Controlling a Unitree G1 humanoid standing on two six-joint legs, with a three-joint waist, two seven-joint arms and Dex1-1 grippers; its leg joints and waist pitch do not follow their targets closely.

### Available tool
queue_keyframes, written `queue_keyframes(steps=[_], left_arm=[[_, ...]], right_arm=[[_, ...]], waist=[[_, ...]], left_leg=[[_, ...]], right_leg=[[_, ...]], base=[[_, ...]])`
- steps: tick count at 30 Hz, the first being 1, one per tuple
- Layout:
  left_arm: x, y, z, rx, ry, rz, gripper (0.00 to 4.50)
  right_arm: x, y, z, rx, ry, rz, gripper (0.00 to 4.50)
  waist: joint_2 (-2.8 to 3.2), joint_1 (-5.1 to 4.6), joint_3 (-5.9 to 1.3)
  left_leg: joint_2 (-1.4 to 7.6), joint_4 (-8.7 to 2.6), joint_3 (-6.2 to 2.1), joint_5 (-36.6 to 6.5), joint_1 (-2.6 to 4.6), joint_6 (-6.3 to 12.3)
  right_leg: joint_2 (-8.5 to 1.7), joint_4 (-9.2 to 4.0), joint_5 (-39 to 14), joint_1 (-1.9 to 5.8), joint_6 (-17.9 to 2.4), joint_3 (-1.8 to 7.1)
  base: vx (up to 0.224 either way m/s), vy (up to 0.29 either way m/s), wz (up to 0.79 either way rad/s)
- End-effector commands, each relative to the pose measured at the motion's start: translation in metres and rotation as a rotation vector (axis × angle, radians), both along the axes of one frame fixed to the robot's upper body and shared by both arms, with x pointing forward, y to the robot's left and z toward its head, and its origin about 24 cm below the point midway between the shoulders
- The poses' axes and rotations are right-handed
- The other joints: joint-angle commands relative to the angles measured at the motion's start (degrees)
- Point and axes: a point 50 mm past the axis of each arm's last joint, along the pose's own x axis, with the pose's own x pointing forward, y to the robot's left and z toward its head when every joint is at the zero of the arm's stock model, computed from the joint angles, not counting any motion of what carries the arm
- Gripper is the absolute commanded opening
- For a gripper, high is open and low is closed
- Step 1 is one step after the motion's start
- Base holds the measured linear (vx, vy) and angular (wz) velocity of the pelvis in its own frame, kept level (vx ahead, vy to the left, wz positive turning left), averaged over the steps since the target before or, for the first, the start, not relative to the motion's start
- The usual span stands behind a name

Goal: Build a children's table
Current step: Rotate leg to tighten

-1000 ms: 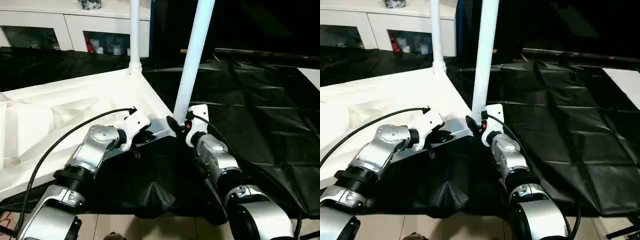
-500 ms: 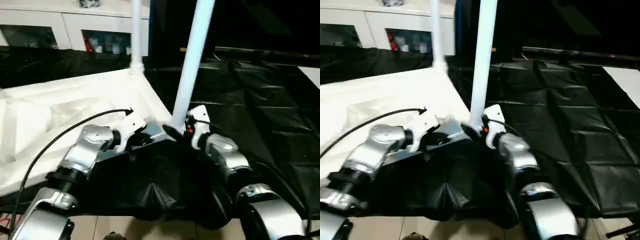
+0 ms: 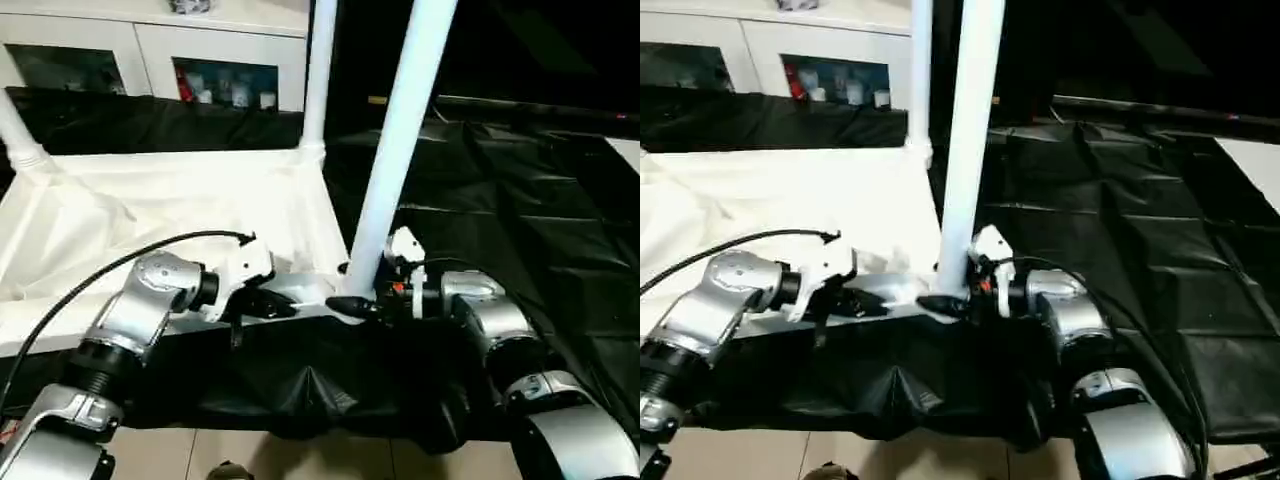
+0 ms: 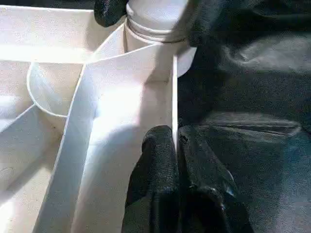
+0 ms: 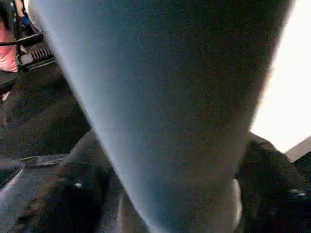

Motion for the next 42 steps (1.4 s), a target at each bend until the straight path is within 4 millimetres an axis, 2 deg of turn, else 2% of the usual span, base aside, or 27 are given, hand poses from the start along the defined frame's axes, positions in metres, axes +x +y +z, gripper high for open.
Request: queue_keyframes(steps=[1,4,7,12,14,16,18,20,21,23,24,26,27,31,32,33,34,35,39,42], left_arm=[[-0.001,-0.015,0.007,-0.037,-0.029,-0.058,0.0],[0.0,-0.013,0.007,-0.033,-0.032,-0.052,0.0],[0.002,-0.012,0.006,-0.029,-0.045,-0.027,0.0],[0.01,-0.014,0.007,-0.041,-0.08,0.051,0.0],[0.015,-0.017,0.009,-0.051,-0.102,0.1,0.0],[0.02,-0.02,0.01,-0.059,-0.12,0.148,0.0],[0.025,-0.022,0.011,-0.06,-0.139,0.188,0.0],[0.031,-0.028,0.013,-0.066,-0.158,0.236,0.0],[0.035,-0.033,0.014,-0.072,-0.175,0.282,0.0],[0.037,-0.037,0.015,-0.08,-0.183,0.307,0.0],[0.039,-0.043,0.015,-0.09,-0.191,0.332,0.0],[0.04,-0.054,0.016,-0.111,-0.195,0.345,0.0],[0.038,-0.06,0.015,-0.123,-0.193,0.338,0.0],[0.035,-0.066,0.014,-0.134,-0.191,0.323,0.0],[0.035,-0.067,0.014,-0.135,-0.191,0.321,0.0],[0.034,-0.066,0.013,-0.138,-0.191,0.308,0.0],[0.033,-0.065,0.013,-0.139,-0.191,0.304,0.0],[0.032,-0.063,0.013,-0.139,-0.191,0.29,0.0],[0.029,-0.055,0.012,-0.134,-0.183,0.257,0.0],[0.024,-0.049,0.012,-0.14,-0.169,0.203,0.0]], right_arm=[[-0.007,0.01,-0.005,-0.01,0.027,0.075,3.21],[-0.008,0.011,-0.005,-0.005,0.039,0.086,3.1],[-0.01,0.012,-0.007,-0.002,0.047,0.082,2.7],[-0.009,0.016,-0.009,0.049,0.066,0.007,2.6],[-0.007,0.02,-0.009,0.096,0.074,-0.063,2.59],[-0.006,0.023,-0.011,0.113,0.072,-0.113,2.59],[-0.005,0.027,-0.014,0.118,0.073,-0.168,2.59],[-0.004,0.034,-0.018,0.112,0.084,-0.248,2.59],[-0.001,0.04,-0.021,0.097,0.091,-0.333,2.59],[0.001,0.044,-0.023,0.089,0.092,-0.394,2.59],[0.004,0.05,-0.026,0.074,0.107,-0.483,2.59],[0.006,0.061,-0.026,0.064,0.119,-0.568,2.59],[0.006,0.069,-0.024,0.064,0.096,-0.564,2.59],[0.006,0.078,-0.021,0.021,0.006,-0.523,2.59],[0.006,0.078,-0.02,0.019,0.001,-0.517,3.14],[0.007,0.078,-0.019,0.041,0.02,-0.517,3.14],[0.007,0.078,-0.019,0.048,0.026,-0.516,3.28],[0.007,0.077,-0.018,0.055,0.03,-0.502,3.28],[0.009,0.07,-0.015,0.055,0.011,-0.456,3.69],[0.008,0.063,-0.014,0.044,-0.014,-0.377,3.74]], waist=[[0.35,-0.06,-3.78],[0.35,0.06,-3.77],[0.37,0.16,-3.78],[0.31,0.22,-3.64],[0.24,0.12,-3.53],[0.04,0.01,-3.55],[0.09,0.01,-3.55],[0.02,-0.16,-3.52],[0.05,-0.24,-3.55],[0.07,-0.26,-3.63],[0.15,-0.38,-3.54],[0.15,-0.6,-3.59],[0.09,-0.78,-3.63],[0.11,-0.87,-3.75],[0.14,-0.9,-3.76],[-0.37,-0.94,-3.75],[-0.37,-0.94,-3.75],[-0.07,-0.9,-3.67],[-0.09,-1.06,-3.6],[0.25,-1.23,-3.73]], left_leg=[[0.54,-3.42,0.63,-13.0,0.7,1.53],[0.56,-3.46,0.62,-13.2,0.74,1.29],[0.54,-3.47,0.61,-13.3,0.72,1.18],[0.51,-3.55,0.6,-14.2,0.85,0.88],[0.46,-3.66,0.52,-15.6,0.93,0.35],[0.4,-3.68,0.46,-15.7,0.9,0.13],[0.38,-3.67,0.42,-15.6,1.01,-0.1],[0.33,-3.82,0.31,-15.4,0.81,-0.47],[0.35,-3.78,0.39,-15.4,1.0,-0.71],[0.31,-3.79,0.28,-15.4,0.87,-0.8],[0.34,-3.8,0.33,-15.3,0.92,-0.98],[0.25,-3.88,0.25,-15.4,0.93,-1.47],[0.27,-3.82,0.29,-15.5,0.84,-1.36],[0.19,-3.68,0.41,-14.3,0.6,-0.25],[0.17,-3.64,0.44,-13.9,0.59,0.02],[0.14,-3.62,0.51,-13.6,0.5,0.38],[0.14,-3.62,0.51,-13.6,0.5,0.38],[0.15,-3.67,0.45,-13.7,0.49,0.58],[0.19,-3.71,0.39,-15.0,0.47,0.68],[0.22,-3.68,0.38,-14.1,0.33,0.83]], right_leg=[[-2.94,-3.99,-10.2,2.8,-12.9,2.27],[-3.0,-4.04,-10.7,2.77,-12.8,2.29],[-2.98,-4.02,-10.5,2.77,-12.6,2.28],[-3.03,-4.31,-12.3,2.62,-12.2,2.33],[-3.19,-4.66,-15.4,2.52,-11.2,2.39],[-3.27,-4.87,-17.1,2.52,-10.5,2.41],[-3.28,-4.95,-17.8,2.37,-10.0,2.44],[-3.27,-4.97,-18.3,2.45,-9.5,2.37],[-3.26,-4.98,-18.1,2.26,-9.5,2.44],[-3.35,-4.99,-18.4,2.45,-9.4,2.34],[-3.3,-5.0,-17.9,2.22,-9.5,2.41],[-3.34,-4.93,-18.4,2.25,-9.5,2.35],[-3.3,-4.99,-17.7,2.3,-9.4,2.35],[-3.19,-4.74,-14.7,2.49,-9.5,2.37],[-3.07,-4.63,-13.6,2.52,-9.8,2.37],[-3.05,-4.63,-13.3,2.63,-9.9,2.35],[-3.05,-4.63,-13.3,2.63,-9.9,2.35],[-3.14,-4.64,-13.8,2.64,-9.8,2.34],[-3.28,-4.9,-16.2,2.6,-9.3,2.34],[-3.11,-4.67,-13.8,2.78,-9.9,2.34]], base=[[0.0,0.0,0.0],[0.0,0.0,0.0],[0.0,0.0,0.0],[0.0,0.0,0.0],[0.0,0.0,0.0],[0.0,0.0,0.0],[0.0,0.0,0.0],[0.0,0.0,0.0],[0.0,0.0,0.0],[0.0,0.0,0.0],[0.0,0.0,0.0],[0.0,0.0,0.0],[0.0,0.0,0.0],[0.0,0.0,0.0],[0.0,0.0,0.0],[0.0,0.0,0.0],[0.0,0.0,0.0],[0.0,0.0,0.0],[0.0,0.0,0.0],[0.0,0.0,0.0]])
